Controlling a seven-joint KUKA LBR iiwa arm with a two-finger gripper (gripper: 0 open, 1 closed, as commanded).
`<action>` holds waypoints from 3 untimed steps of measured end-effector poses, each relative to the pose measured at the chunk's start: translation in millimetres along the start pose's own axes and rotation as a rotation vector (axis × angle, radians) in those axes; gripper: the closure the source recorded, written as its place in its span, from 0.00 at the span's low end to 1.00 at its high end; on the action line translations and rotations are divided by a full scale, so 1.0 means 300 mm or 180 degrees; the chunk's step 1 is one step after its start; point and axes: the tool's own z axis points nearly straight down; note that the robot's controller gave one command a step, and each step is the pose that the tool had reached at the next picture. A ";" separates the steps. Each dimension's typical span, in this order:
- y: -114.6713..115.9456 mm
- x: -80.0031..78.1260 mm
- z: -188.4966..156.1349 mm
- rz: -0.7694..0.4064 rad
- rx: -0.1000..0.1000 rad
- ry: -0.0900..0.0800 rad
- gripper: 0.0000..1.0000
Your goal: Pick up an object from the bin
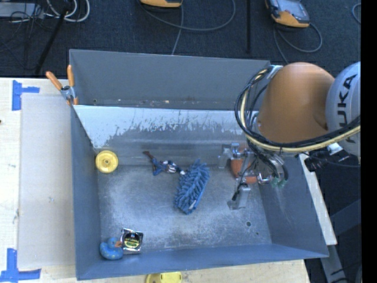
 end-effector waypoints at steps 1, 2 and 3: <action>0.000 -0.005 -0.014 0.0000 0.0000 -0.0023 0.00; 0.069 -0.039 0.143 -0.0196 0.0002 -0.0046 0.00; 0.153 -0.149 0.268 -0.0350 0.0001 -0.0036 0.00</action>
Offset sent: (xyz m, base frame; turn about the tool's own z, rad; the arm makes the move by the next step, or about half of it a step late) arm 0.0144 0.0333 -0.0740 -0.1019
